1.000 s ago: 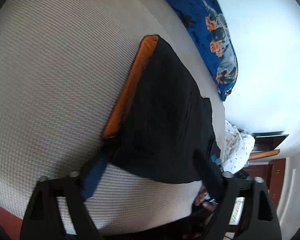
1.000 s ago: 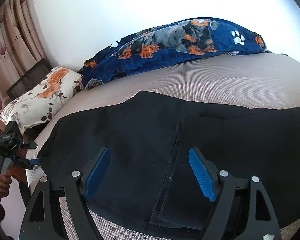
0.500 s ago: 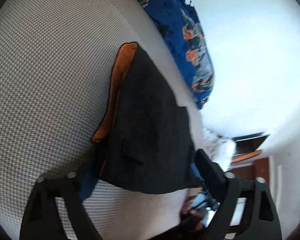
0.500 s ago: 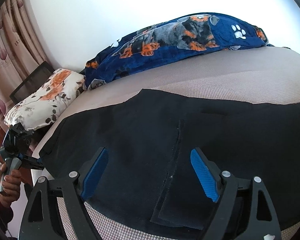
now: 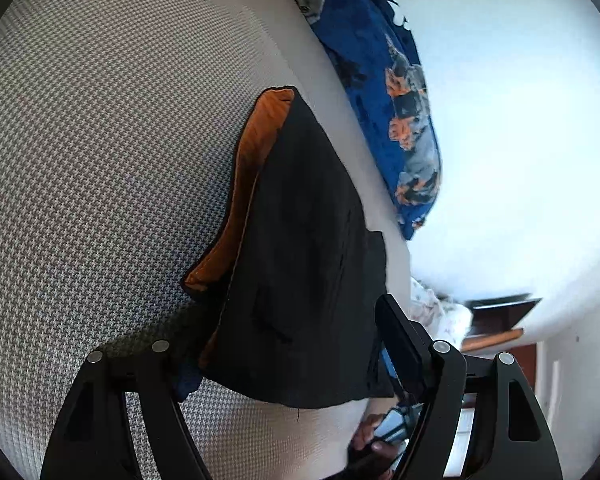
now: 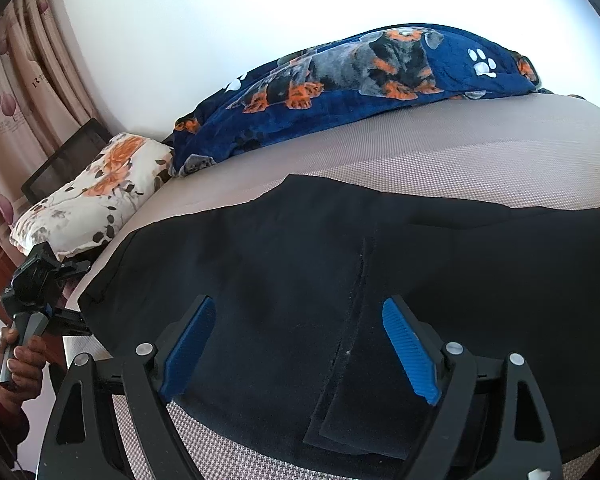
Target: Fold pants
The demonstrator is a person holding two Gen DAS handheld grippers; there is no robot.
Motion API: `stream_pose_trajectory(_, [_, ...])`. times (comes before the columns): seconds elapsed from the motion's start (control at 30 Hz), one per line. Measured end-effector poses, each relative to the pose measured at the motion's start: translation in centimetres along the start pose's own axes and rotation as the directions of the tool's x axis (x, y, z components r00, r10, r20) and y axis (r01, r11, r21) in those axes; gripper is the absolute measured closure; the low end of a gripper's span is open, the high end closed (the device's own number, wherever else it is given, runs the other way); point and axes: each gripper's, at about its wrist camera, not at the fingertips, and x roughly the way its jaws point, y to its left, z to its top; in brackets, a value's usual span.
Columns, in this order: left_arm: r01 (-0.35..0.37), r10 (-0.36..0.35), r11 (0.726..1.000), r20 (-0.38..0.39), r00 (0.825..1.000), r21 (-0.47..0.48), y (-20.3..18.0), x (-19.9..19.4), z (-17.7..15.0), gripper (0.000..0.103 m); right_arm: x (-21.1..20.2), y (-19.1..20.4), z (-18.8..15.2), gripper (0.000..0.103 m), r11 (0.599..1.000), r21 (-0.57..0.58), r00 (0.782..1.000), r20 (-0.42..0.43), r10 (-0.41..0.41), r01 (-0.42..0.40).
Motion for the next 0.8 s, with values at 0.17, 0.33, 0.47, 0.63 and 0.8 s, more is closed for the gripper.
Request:
stream_pose_trajectory(0.17, [-0.183, 0.176, 0.973, 0.061, 0.982, 0.143, -1.6, 0.8, -1.0, 0.072, 0.0, 0.0, 0.0, 0.019, 1.0, 0.0, 1.0, 0.0, 0.001, -0.001])
stream_pose_trajectory(0.33, [-0.154, 0.105, 0.953, 0.194, 0.975, 0.261, -4.8, -0.8, -2.4, 0.074, 0.2, 0.0, -0.1, 0.019, 1.0, -0.007, 1.0, -0.015, 0.011, -0.011])
stream_pose_trajectory(0.47, [-0.16, 0.066, 0.913, 0.251, 0.966, 0.375, -8.2, -1.3, -3.8, 0.074, 0.2, -0.2, 0.3, 0.019, 0.999, 0.017, 0.998, -0.041, 0.051, -0.05])
stream_pose_trajectory(0.63, [-0.184, 0.044, 0.852, 0.284, 0.958, 0.491, -12.4, -0.6, -5.7, 0.074, -1.0, -0.8, 1.2, 0.019, 0.987, 0.091, 0.99, -0.017, 0.136, -0.134])
stream_pose_trajectory(0.8, [-0.168, 0.009, 0.794, 0.266, 0.964, 0.584, -16.1, 1.2, -7.7, 0.074, -1.8, -1.2, 3.1, 0.019, 0.924, 0.215, 0.946, -0.001, 0.323, -0.315])
